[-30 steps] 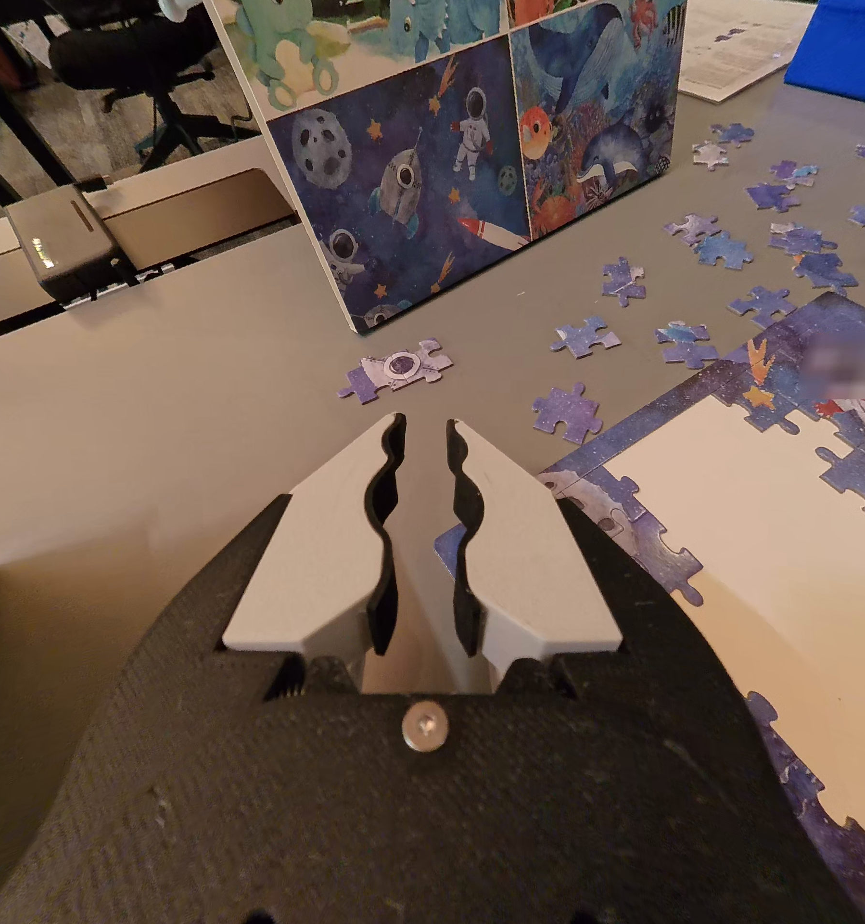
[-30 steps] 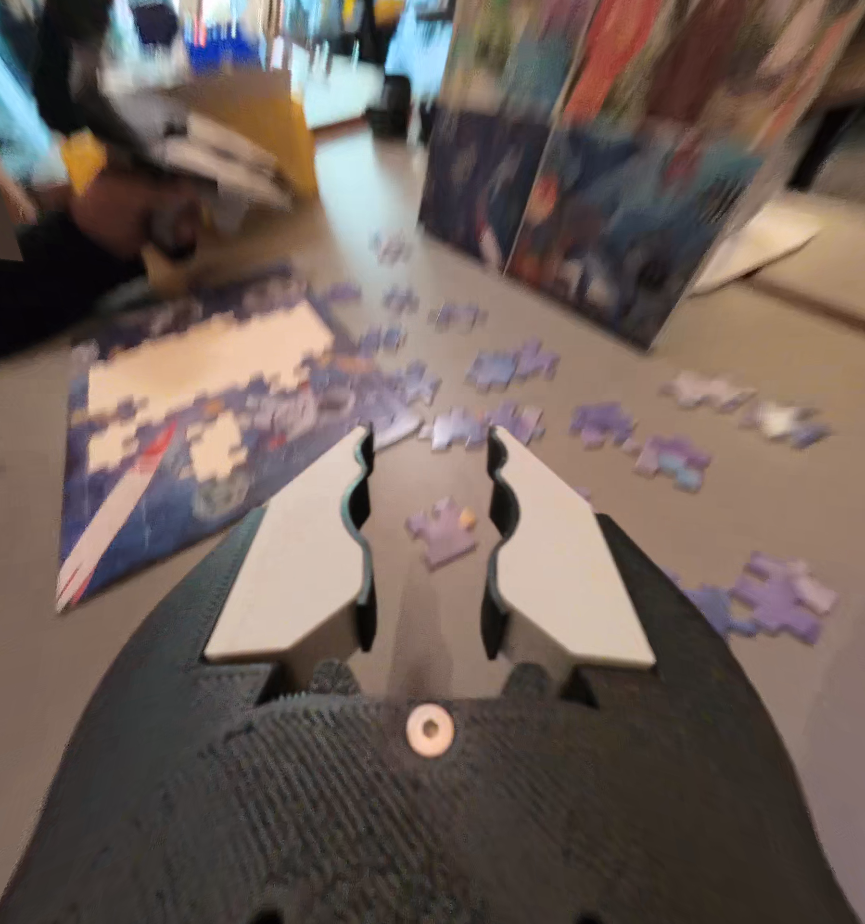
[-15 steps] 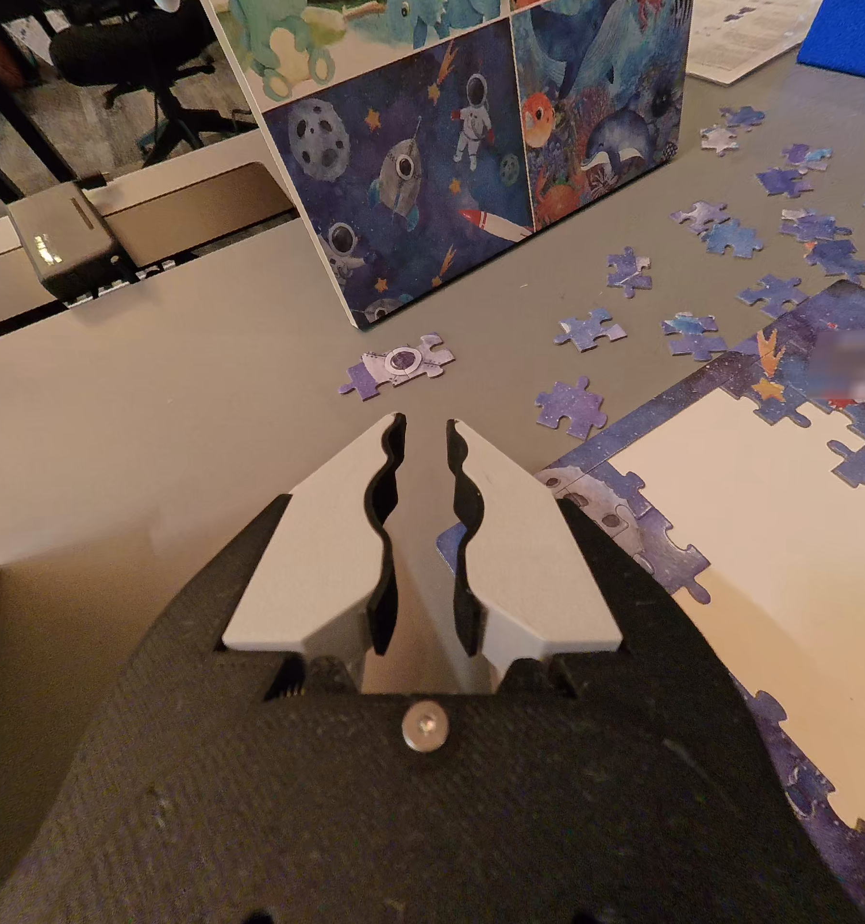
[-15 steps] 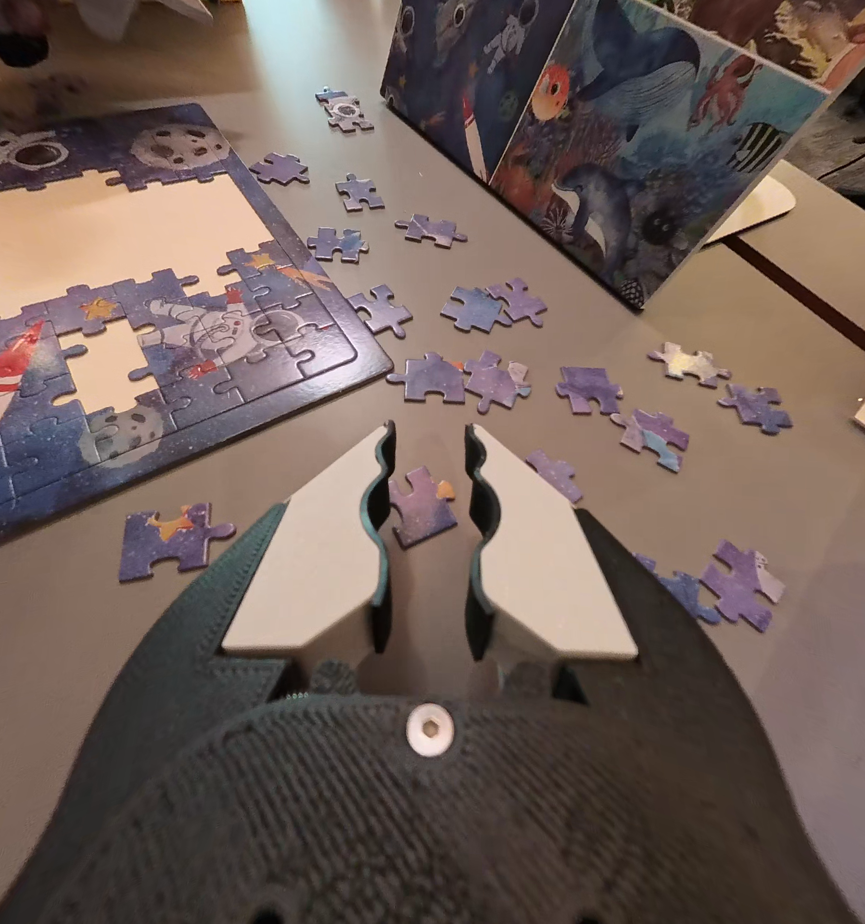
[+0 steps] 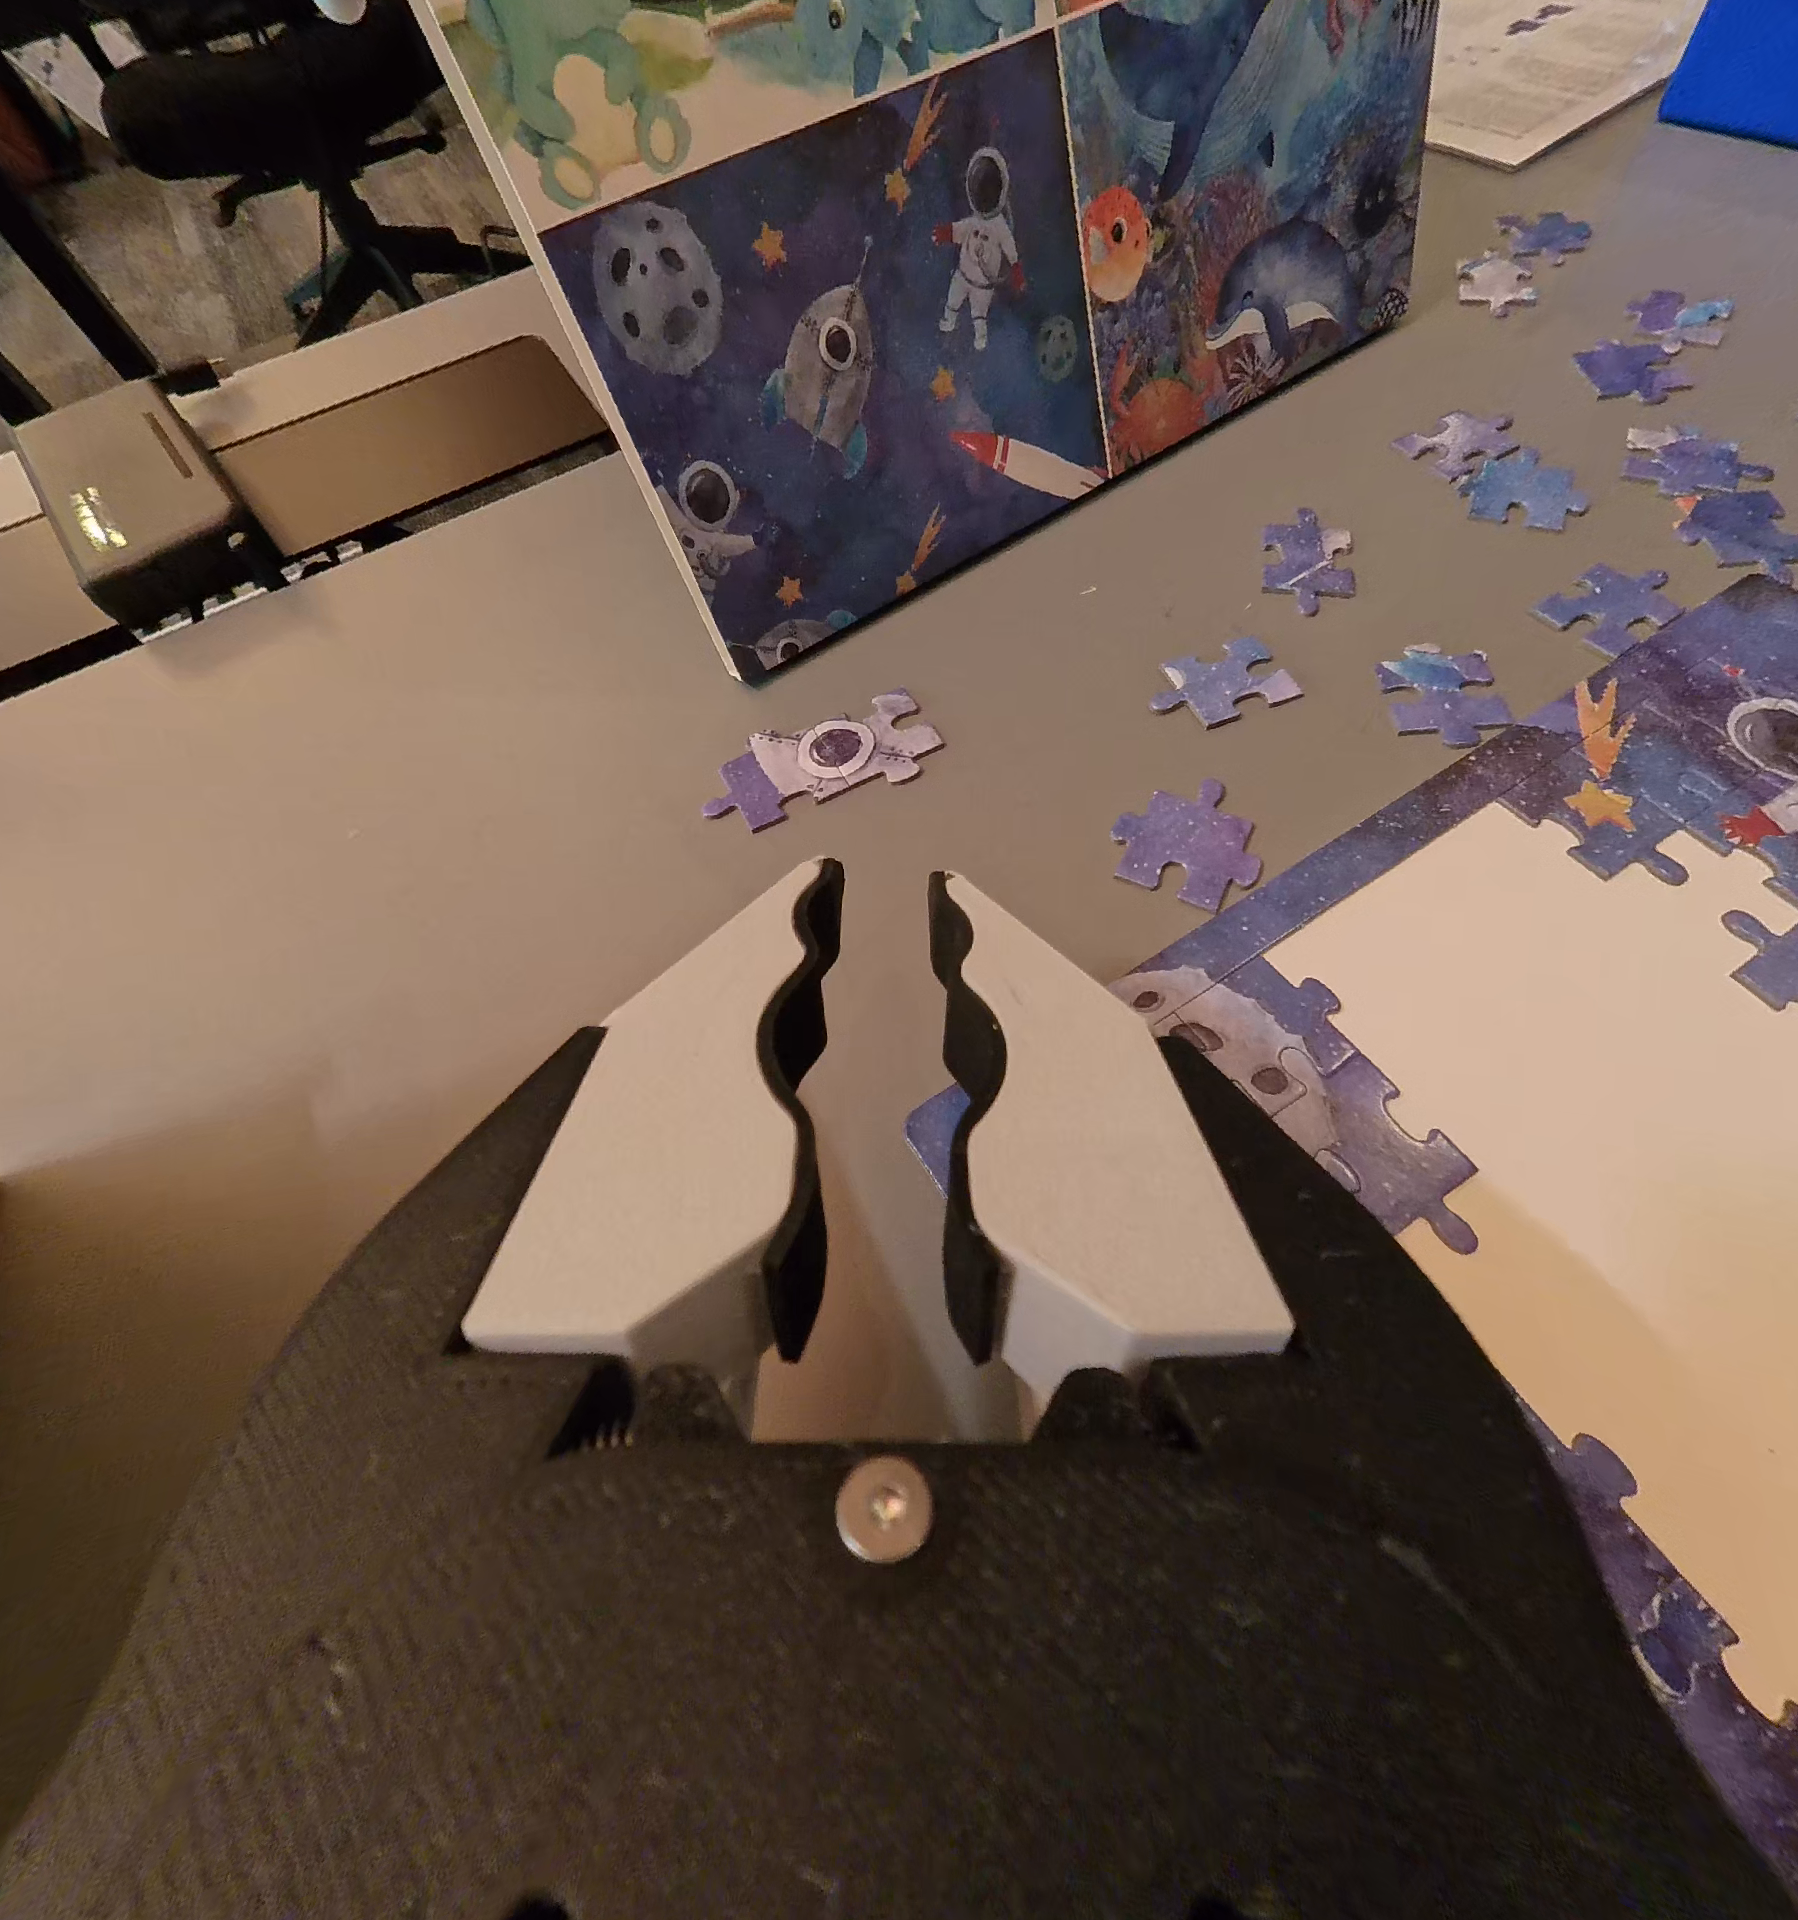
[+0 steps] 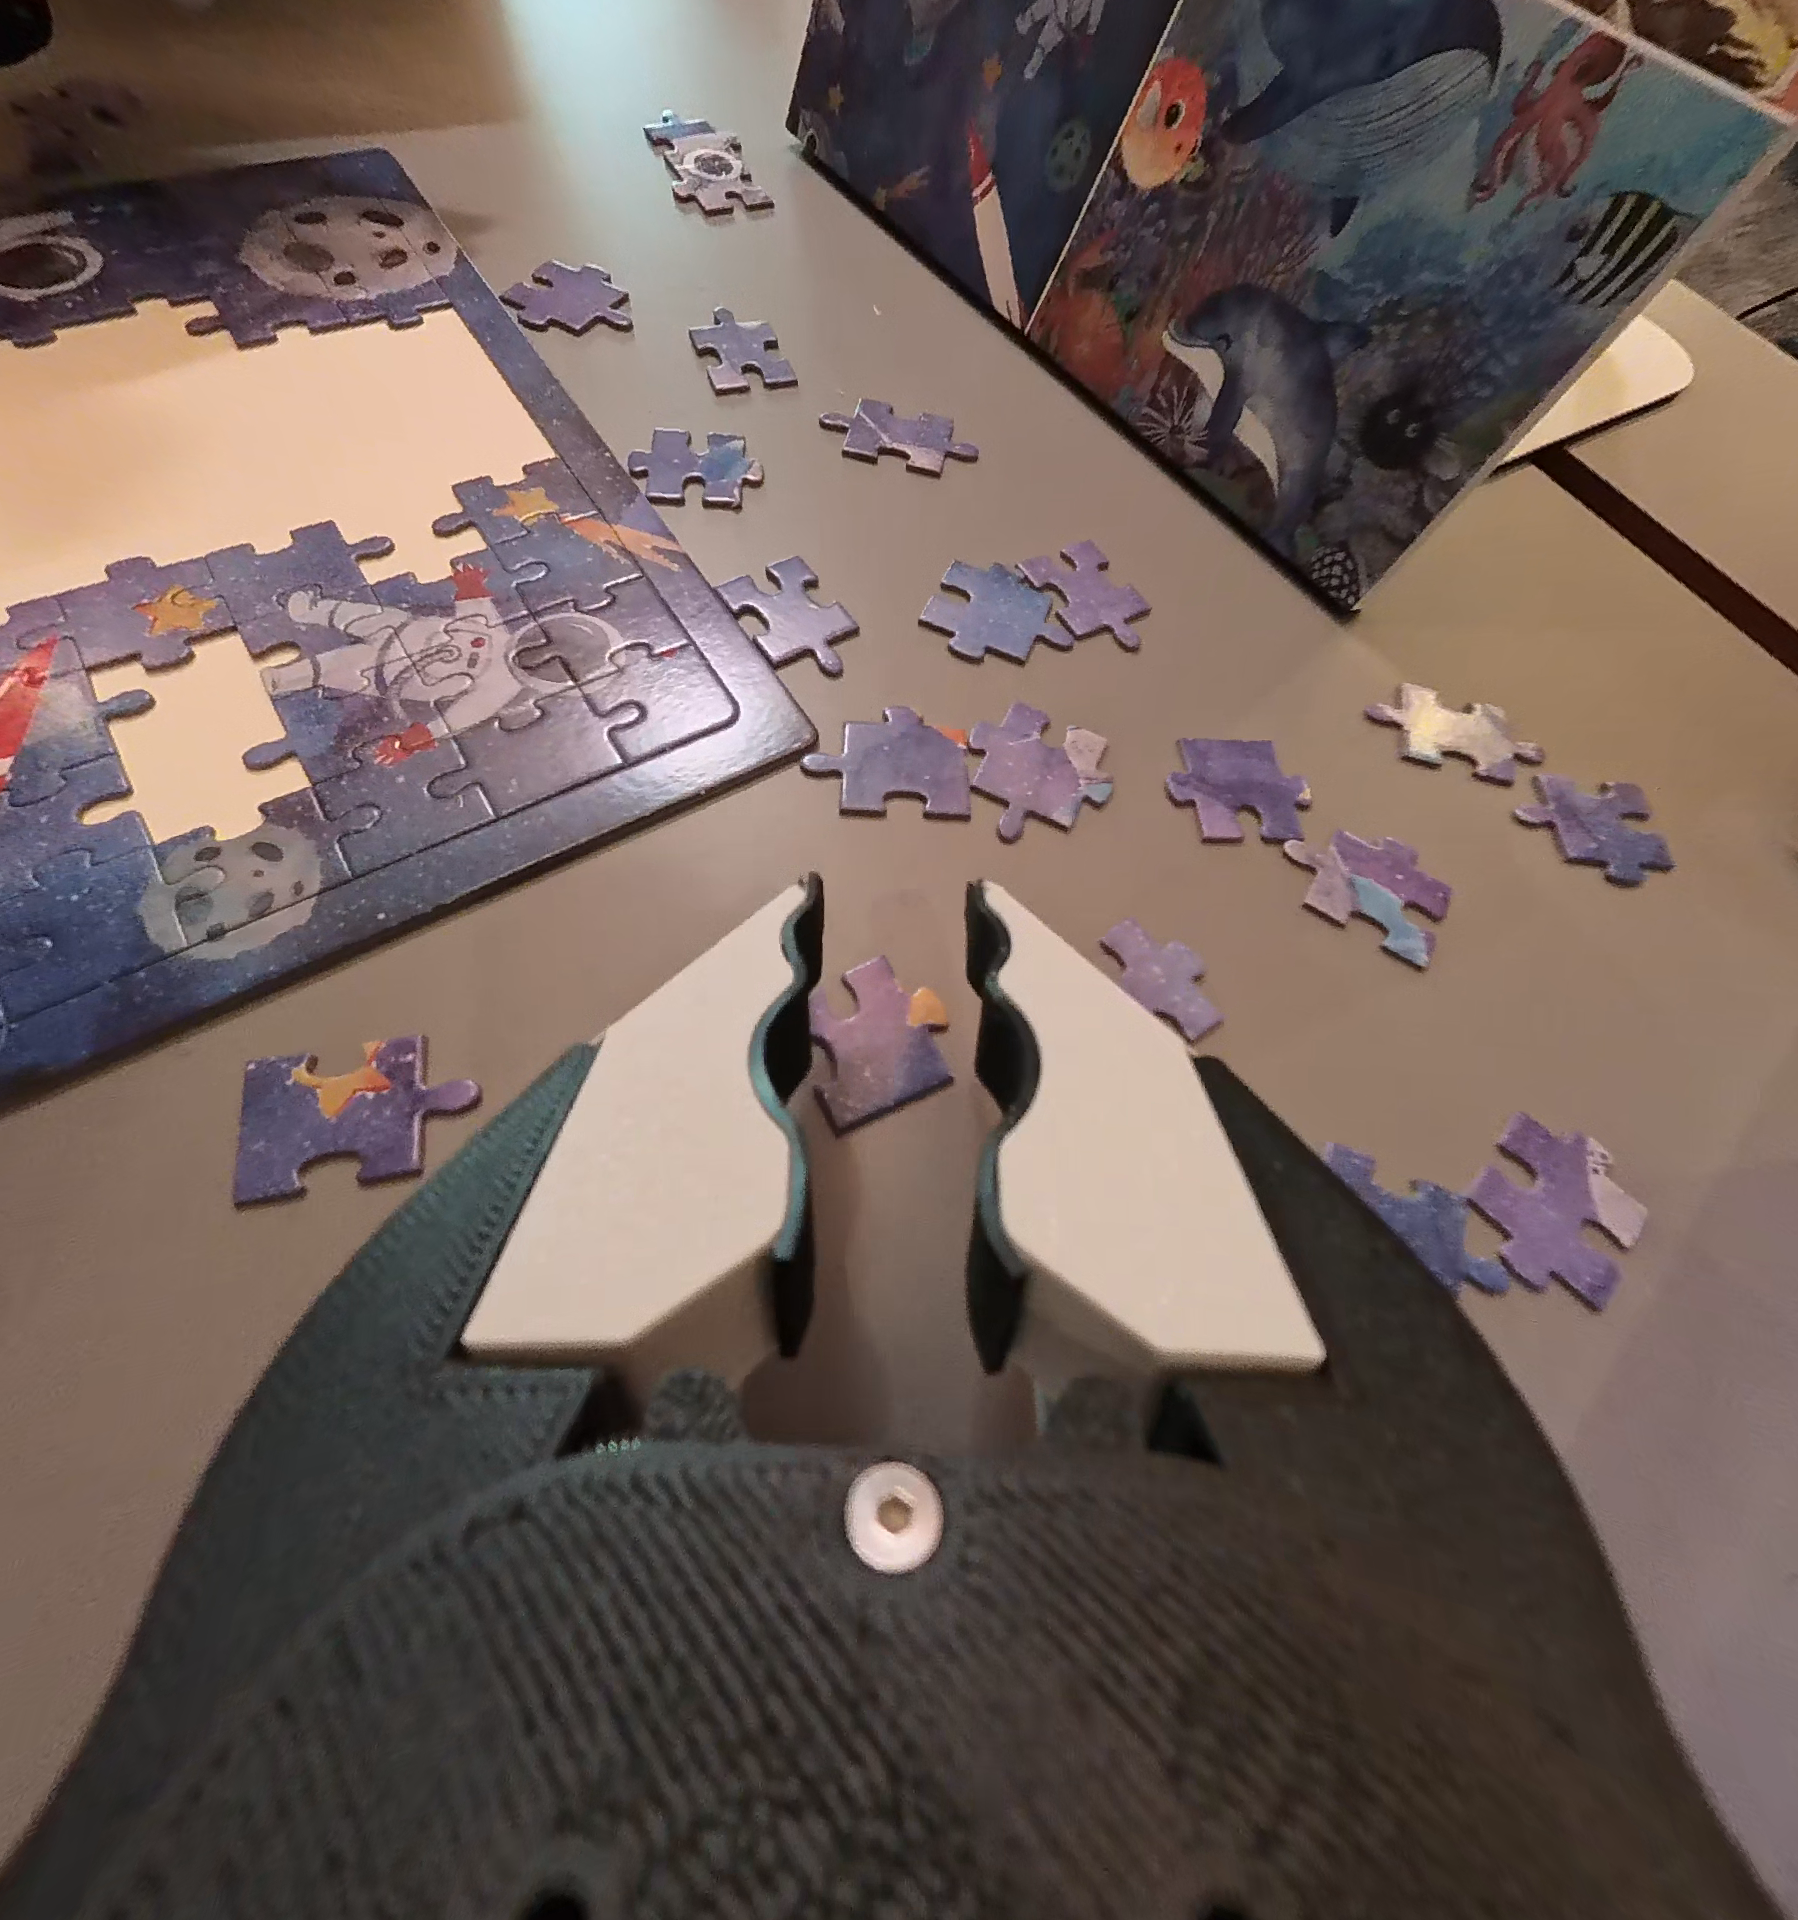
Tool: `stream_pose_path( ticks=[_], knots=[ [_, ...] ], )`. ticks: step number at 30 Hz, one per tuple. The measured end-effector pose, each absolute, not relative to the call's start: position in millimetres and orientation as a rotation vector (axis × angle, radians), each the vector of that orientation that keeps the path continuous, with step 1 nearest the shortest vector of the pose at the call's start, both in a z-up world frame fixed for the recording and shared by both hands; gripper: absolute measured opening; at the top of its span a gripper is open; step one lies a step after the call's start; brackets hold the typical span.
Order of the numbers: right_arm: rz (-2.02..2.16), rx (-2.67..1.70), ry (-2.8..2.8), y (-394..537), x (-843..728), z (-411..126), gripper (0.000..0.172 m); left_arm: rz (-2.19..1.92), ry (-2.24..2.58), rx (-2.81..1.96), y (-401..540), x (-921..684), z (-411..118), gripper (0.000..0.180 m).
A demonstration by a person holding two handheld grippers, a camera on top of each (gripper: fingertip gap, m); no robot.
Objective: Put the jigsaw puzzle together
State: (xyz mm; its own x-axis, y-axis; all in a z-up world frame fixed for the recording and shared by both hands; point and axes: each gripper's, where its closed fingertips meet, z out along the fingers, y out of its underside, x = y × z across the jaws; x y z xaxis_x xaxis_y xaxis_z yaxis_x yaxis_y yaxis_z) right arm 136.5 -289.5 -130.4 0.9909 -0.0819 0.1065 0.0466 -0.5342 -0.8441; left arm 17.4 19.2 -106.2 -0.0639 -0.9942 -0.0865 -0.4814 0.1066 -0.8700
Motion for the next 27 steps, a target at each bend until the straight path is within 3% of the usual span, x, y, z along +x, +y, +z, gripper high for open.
stream_pose_path(
  ticks=[17, 27],
  knots=[
    [-0.163, -2.123, 0.065, -290.0, 140.6, -129.5, 0.027, -0.862, 1.676, -1.46, 15.1, 18.2, -109.9, 0.016],
    [-0.061, -2.181, 0.113, -252.9, 132.2, -138.2, 0.045, -1.14, 1.894, -1.429, -59.6, 23.0, -114.3, 0.026]
  ],
)
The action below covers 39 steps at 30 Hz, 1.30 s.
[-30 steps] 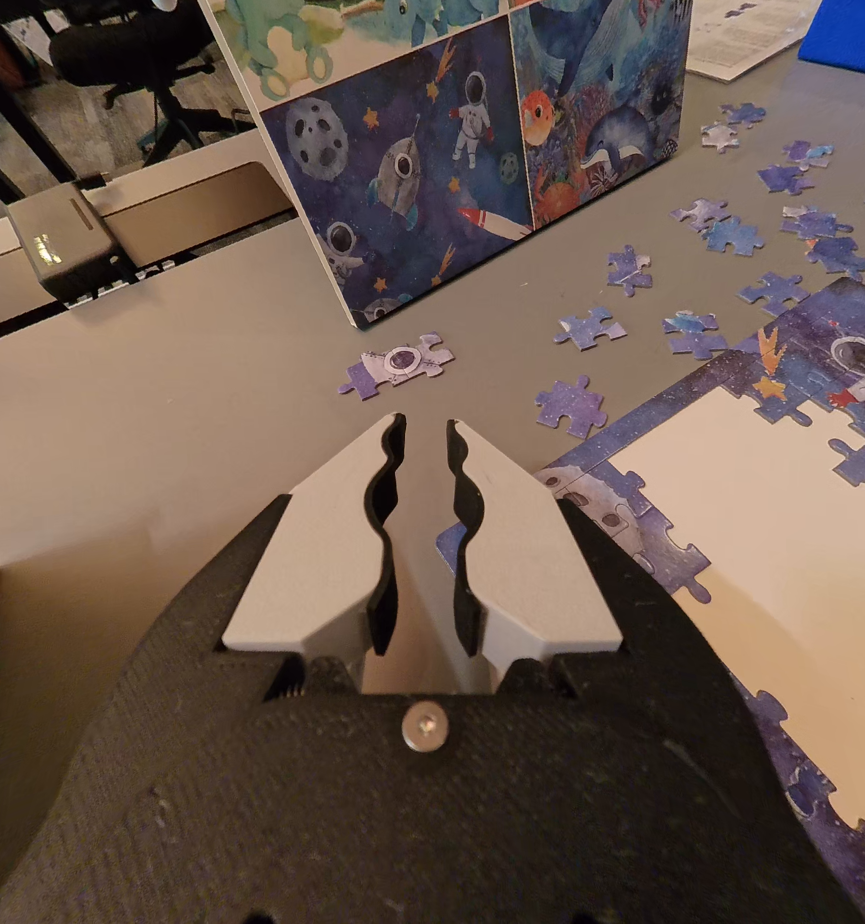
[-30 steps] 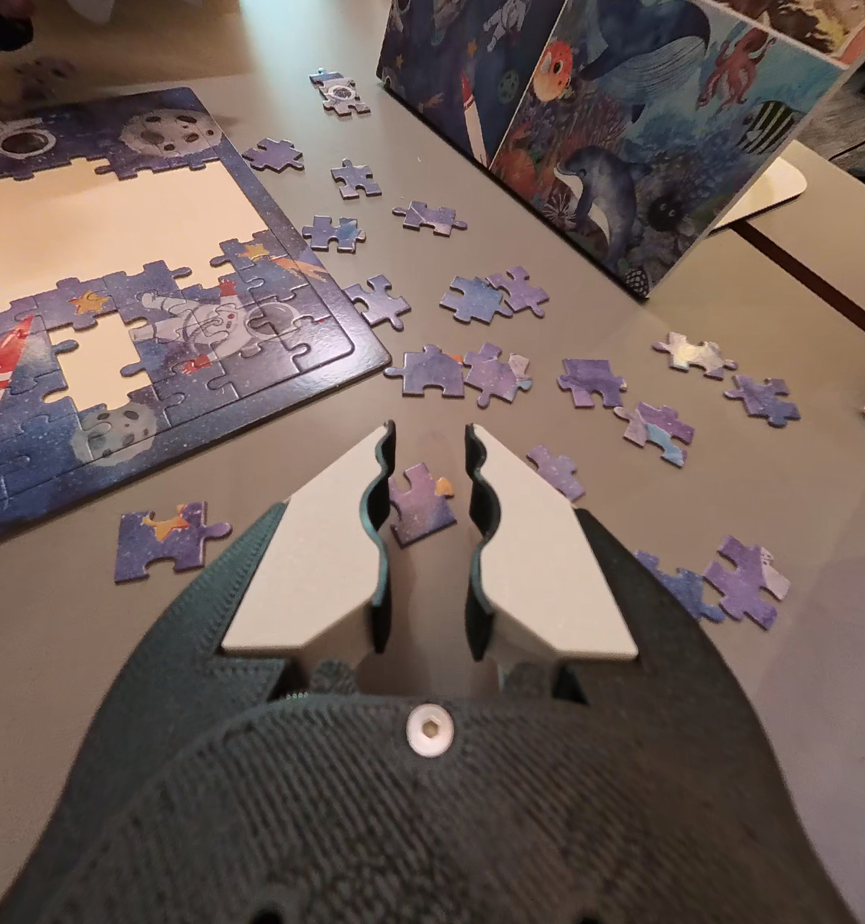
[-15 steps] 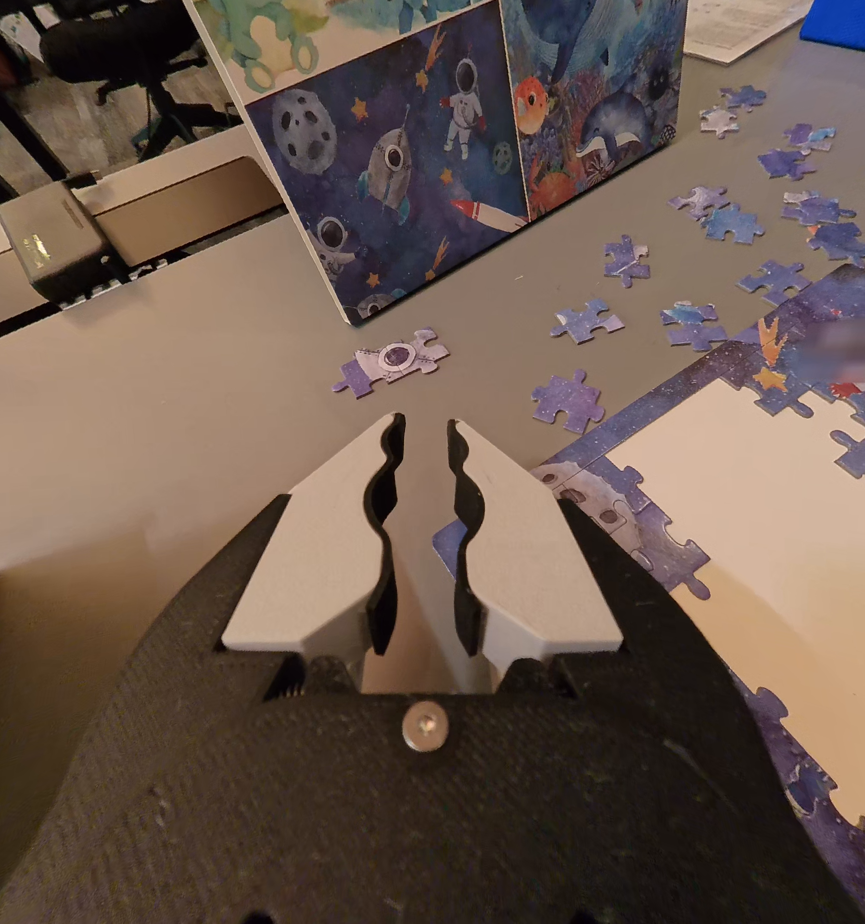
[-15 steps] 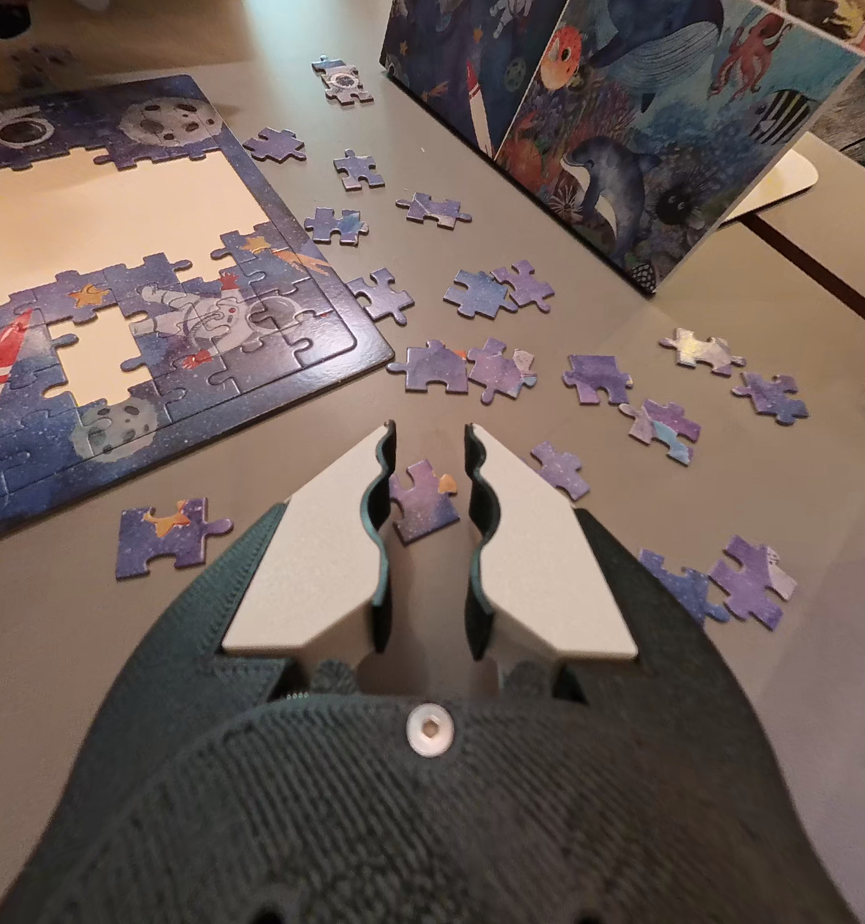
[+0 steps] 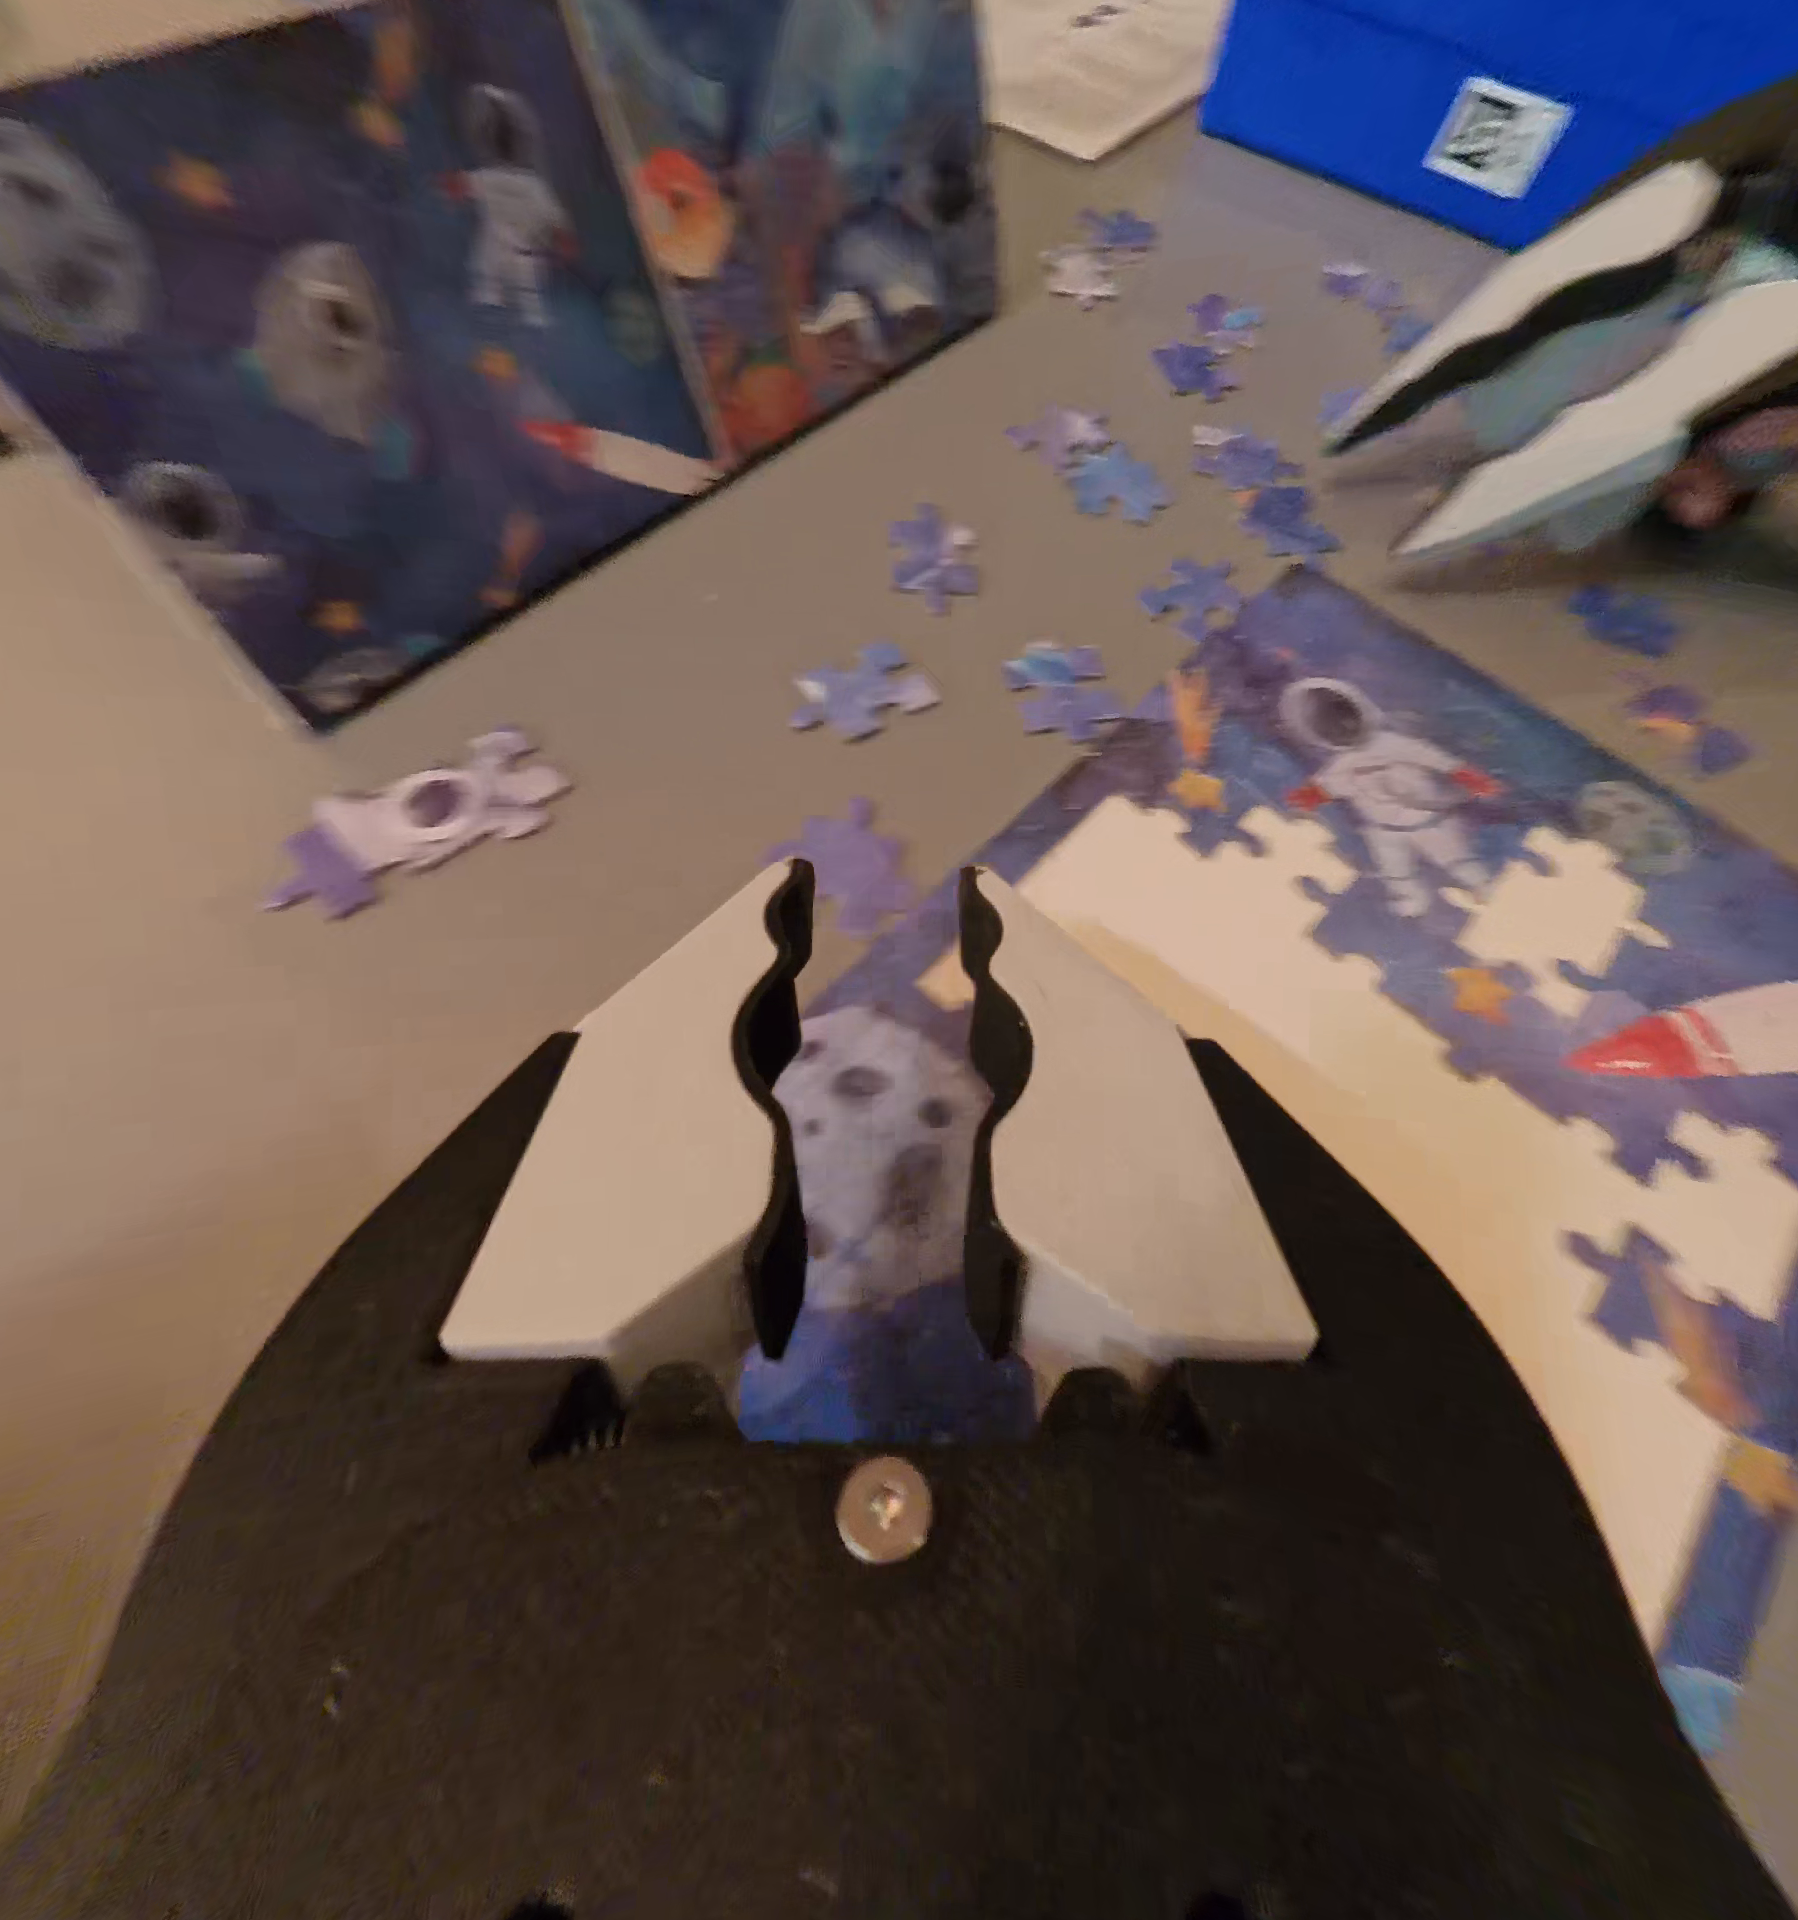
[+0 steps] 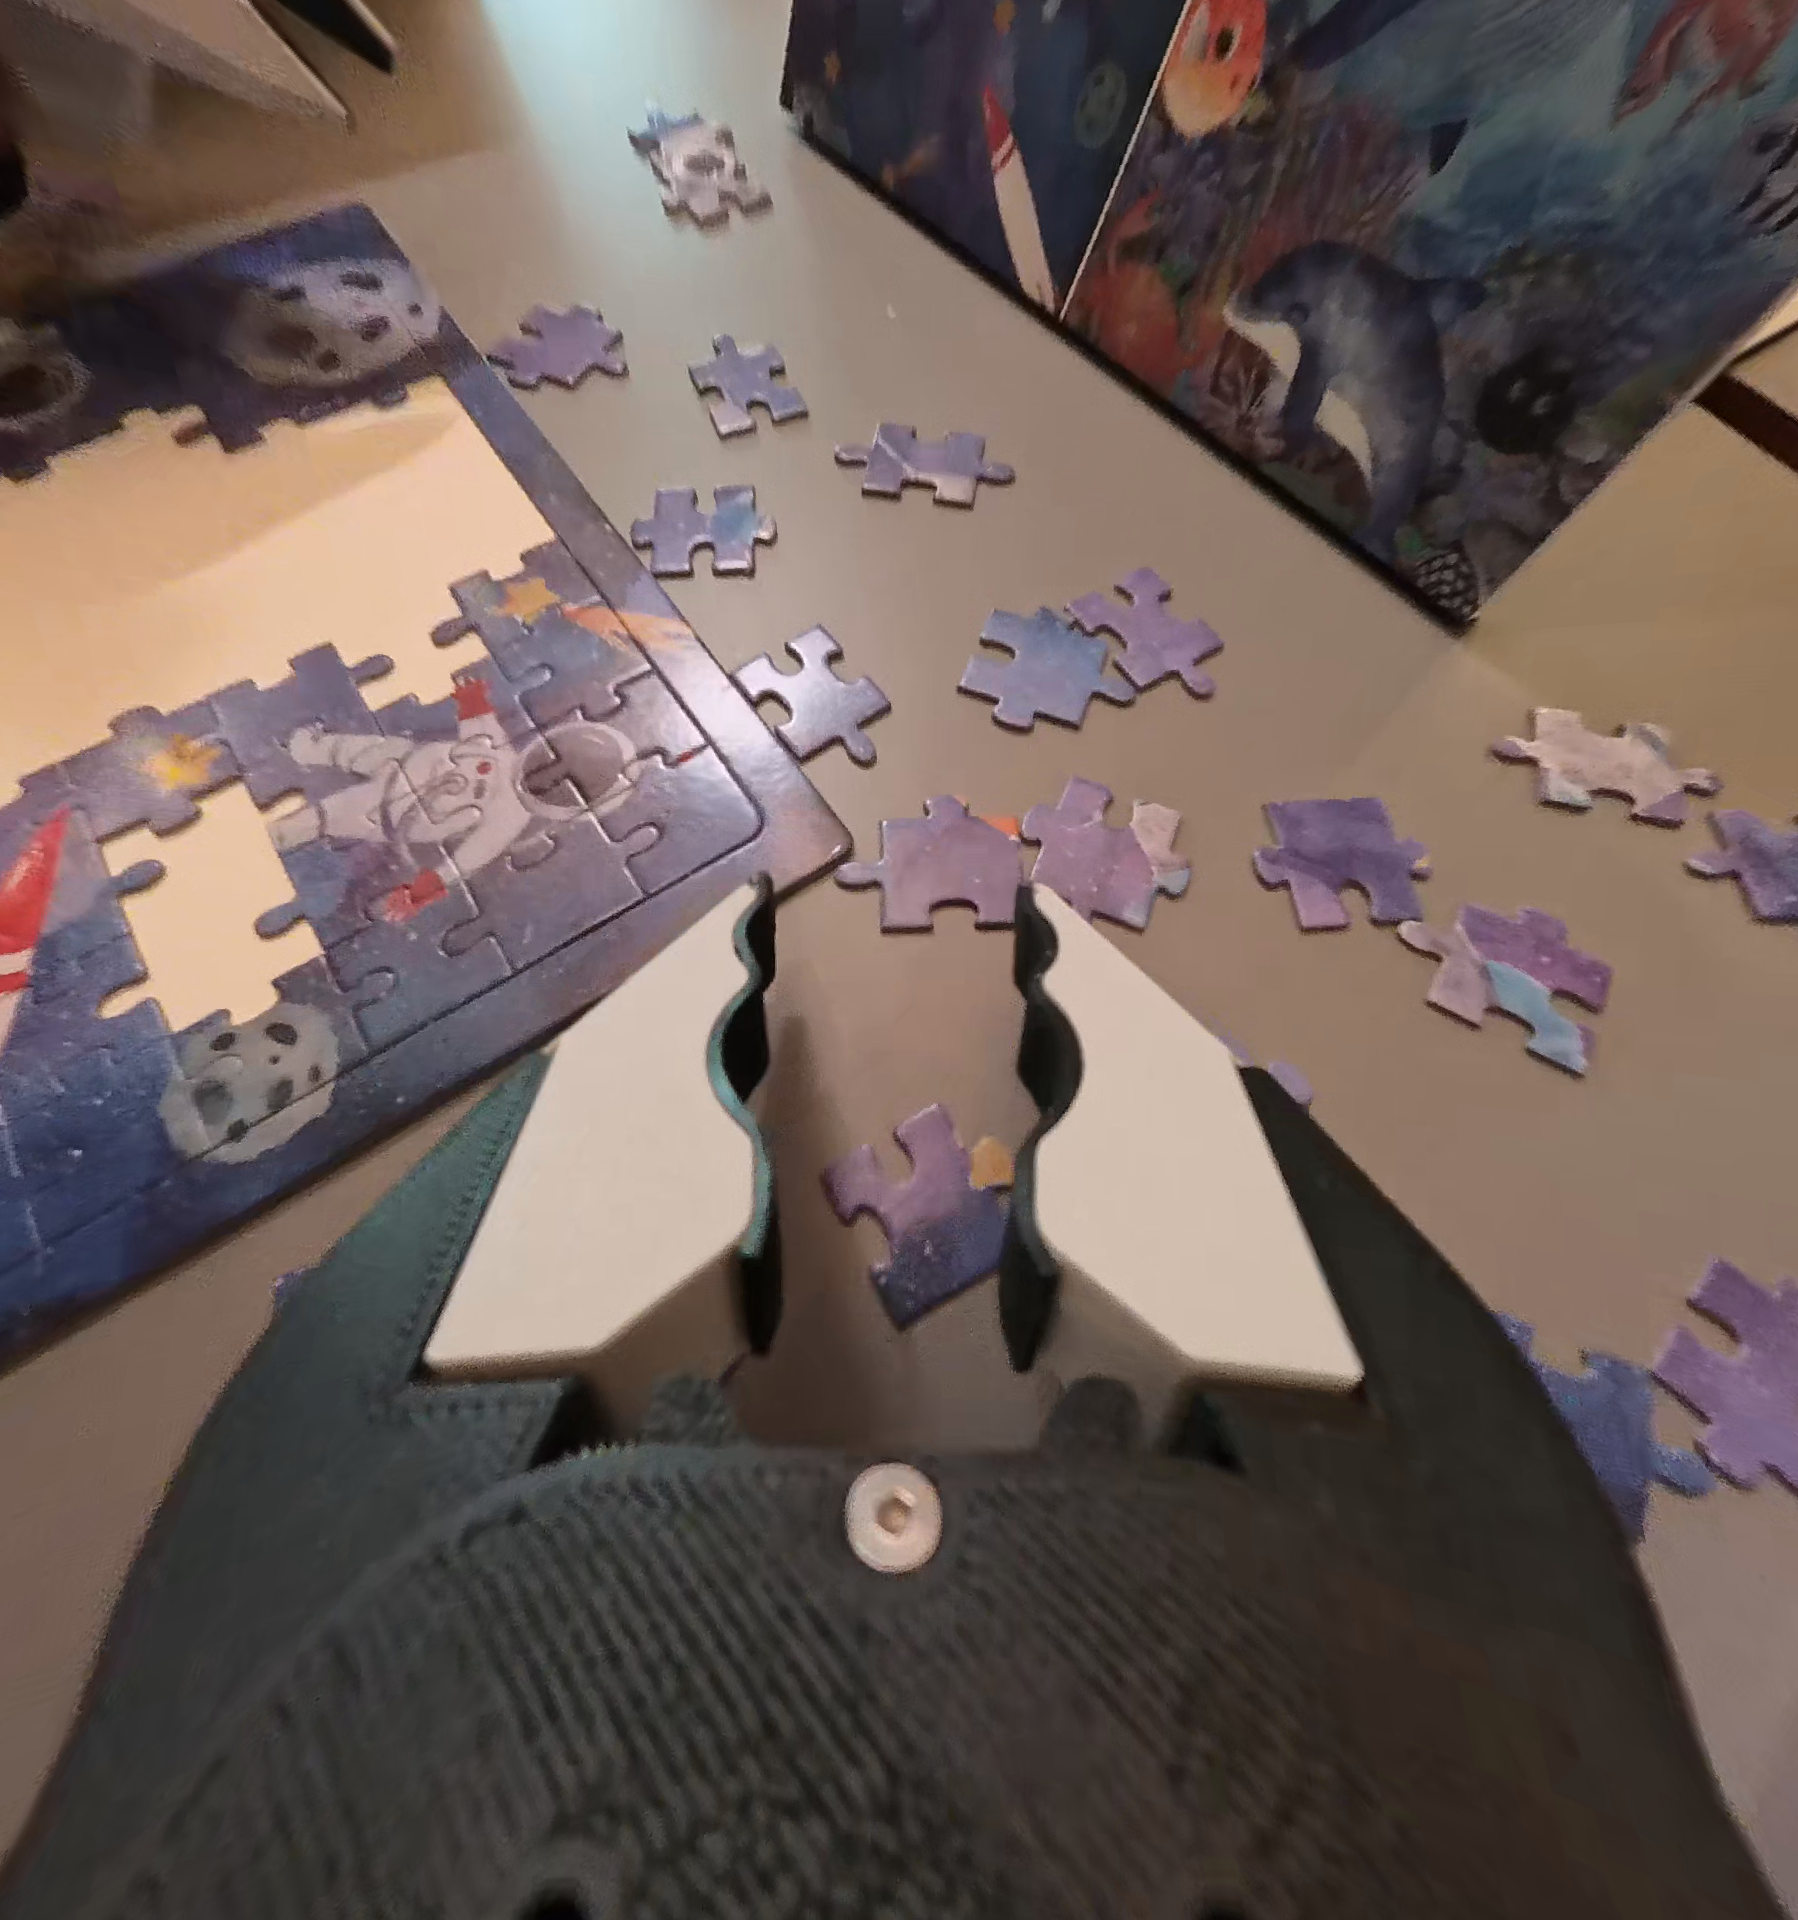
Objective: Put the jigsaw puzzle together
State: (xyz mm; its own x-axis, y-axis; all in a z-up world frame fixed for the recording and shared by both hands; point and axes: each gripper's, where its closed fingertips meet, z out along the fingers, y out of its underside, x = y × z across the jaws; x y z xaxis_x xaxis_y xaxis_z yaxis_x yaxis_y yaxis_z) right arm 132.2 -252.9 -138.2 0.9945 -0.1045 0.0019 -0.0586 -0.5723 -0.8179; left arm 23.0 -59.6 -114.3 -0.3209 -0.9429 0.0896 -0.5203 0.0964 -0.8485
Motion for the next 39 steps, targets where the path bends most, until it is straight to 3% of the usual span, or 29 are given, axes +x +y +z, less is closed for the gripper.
stream_pose_path(
  ticks=[4, 10, 14, 39],
  knots=[
    [0.018, -2.278, 0.145, -248.7, 135.0, -155.4, 0.053, -1.14, 2.076, -1.349, -113.3, 22.4, -125.6, 0.03],
    [-0.022, -2.286, 0.127, -247.7, 143.2, -156.6, 0.04, -1.011, 2.213, -1.248, -150.4, 22.2, -144.4, 0.033],
    [-0.051, -2.29, 0.091, -247.3, 141.4, -157.0, 0.03, -0.992, 2.229, -1.253, -153.8, 22.8, -149.9, 0.035],
    [0.015, -2.14, 0.149, -254.3, 125.0, -129.4, 0.029, -0.937, 2.253, -1.264, -150.5, 22.1, -157.4, 0.035]
  ],
)
